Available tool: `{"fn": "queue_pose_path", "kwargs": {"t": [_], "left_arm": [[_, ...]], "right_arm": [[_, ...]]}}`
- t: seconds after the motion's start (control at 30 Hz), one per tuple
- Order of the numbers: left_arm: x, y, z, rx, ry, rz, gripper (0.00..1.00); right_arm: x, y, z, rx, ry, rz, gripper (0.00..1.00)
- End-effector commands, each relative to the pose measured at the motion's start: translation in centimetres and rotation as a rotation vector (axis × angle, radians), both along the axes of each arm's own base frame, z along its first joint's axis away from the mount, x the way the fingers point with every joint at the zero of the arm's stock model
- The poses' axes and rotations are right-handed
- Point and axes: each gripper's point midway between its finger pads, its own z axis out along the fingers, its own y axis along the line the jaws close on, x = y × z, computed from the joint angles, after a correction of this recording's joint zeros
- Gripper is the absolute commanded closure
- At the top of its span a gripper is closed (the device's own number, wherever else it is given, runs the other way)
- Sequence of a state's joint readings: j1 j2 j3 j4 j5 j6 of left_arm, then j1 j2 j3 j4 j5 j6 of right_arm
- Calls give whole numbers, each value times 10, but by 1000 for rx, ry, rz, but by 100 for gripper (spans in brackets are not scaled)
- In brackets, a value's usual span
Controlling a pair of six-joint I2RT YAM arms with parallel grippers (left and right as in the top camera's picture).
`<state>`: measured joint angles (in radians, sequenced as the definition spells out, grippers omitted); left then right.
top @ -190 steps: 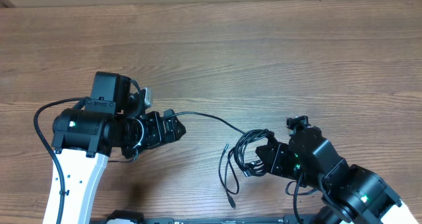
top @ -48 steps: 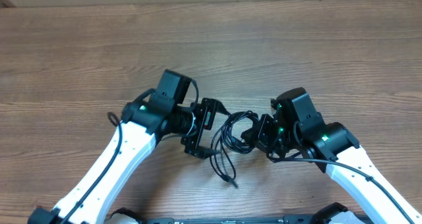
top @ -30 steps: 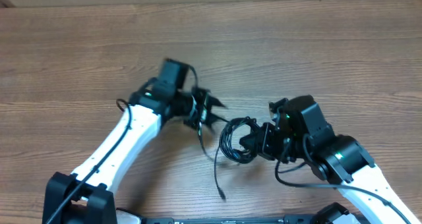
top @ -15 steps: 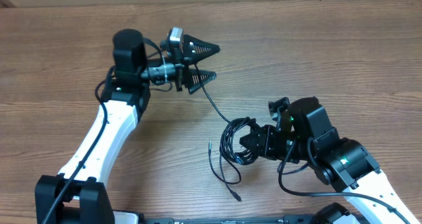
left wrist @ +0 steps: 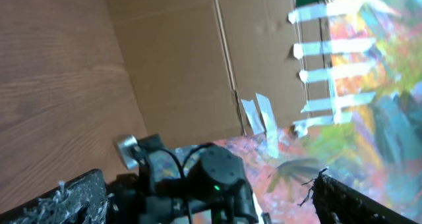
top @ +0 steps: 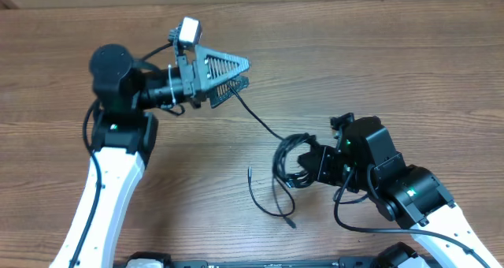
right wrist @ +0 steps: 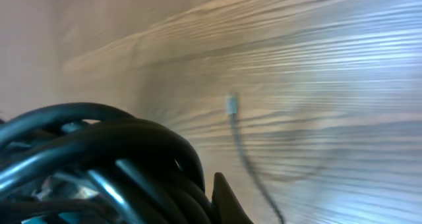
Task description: Untangle cables
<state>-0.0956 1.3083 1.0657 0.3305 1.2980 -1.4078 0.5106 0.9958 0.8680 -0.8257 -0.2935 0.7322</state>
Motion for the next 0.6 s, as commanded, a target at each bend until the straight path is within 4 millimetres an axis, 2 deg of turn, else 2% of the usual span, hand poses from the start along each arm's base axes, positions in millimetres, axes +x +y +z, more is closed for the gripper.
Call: {"fn": "queue_pose_path", "kwargs": {"t": [0.0,0.1,0.17,0.33,0.47,0.57], "left_arm": [[-12,14,15,12,-116,7,0],[-15,26,18,20,-140,9,0],[-16,33,16,26,-149,4,0],[-15,37,13,36,-168,5,0],[-13,36,11,35,-142,16,0],[-11,33,2,39,-93,22,0]], "right_arm": [[23,-50,8,-152,-57,-227,96],[20,-84,2,-211,25,-371,96],[17,-91,0,-199,61,-392,96],[12,-79,2,-156,62,-279,96],[8,-56,11,-67,42,-147,96],[12,-41,22,0,-4,-76,96]]}}
